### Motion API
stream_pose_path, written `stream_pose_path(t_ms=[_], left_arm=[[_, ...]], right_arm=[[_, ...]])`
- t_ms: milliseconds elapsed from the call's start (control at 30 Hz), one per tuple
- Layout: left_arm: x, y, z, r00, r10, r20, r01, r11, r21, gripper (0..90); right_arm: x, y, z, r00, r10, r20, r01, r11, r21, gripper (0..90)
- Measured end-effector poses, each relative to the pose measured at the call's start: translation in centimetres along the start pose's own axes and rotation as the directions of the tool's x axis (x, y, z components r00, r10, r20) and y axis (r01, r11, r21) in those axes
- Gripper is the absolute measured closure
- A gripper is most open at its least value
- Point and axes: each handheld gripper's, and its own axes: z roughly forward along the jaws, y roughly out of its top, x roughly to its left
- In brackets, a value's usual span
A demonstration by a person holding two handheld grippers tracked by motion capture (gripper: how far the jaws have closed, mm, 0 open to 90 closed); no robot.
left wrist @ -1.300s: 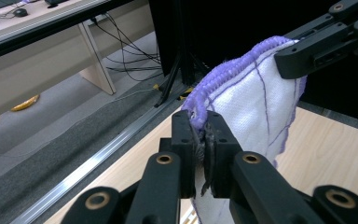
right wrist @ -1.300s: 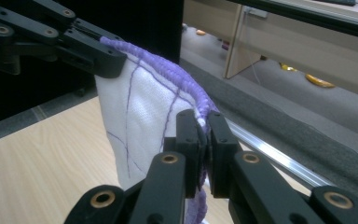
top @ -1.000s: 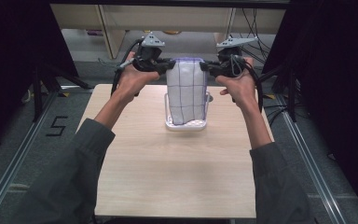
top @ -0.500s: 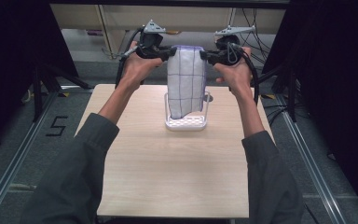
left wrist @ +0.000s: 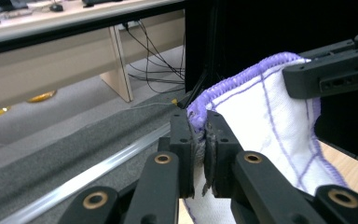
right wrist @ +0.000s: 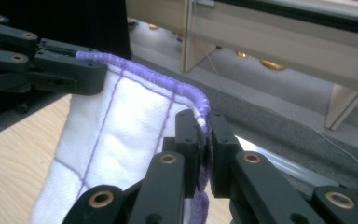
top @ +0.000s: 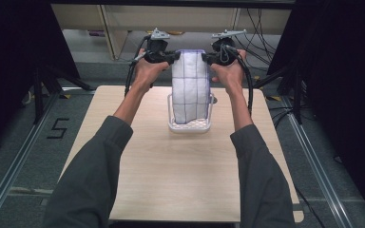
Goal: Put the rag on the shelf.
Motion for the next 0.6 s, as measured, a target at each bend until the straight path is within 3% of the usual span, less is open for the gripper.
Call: stream_pose_path(t_ms=[333,367,400,600], left_arm=[[0.9,-2.5,2.3,0.9995,-0.033,-0.003,0.033,0.9985,0.044,82.9],[1.0,-2.7,2.6,0.9995,-0.031,-0.002,0.031,0.9984,0.046,82.9],[1.0,-2.9,2.8,0.9997,-0.024,-0.006,0.025,0.9974,0.067,82.9],[0.9,-4.0,3.7,0.9993,-0.037,-0.004,0.037,0.9952,0.09,82.7]], right_arm=[[-0.6,-1.7,3.2,0.9993,0.03,0.021,-0.032,0.996,0.078,84.8],[-0.7,-1.9,3.6,0.9991,0.033,0.025,-0.035,0.997,0.068,84.7],[-0.8,-2.1,3.8,0.9992,0.036,0.021,-0.037,0.996,0.08,84.6],[-1.2,-2.9,4.5,0.9987,0.044,0.026,-0.047,0.993,0.111,83.8]])
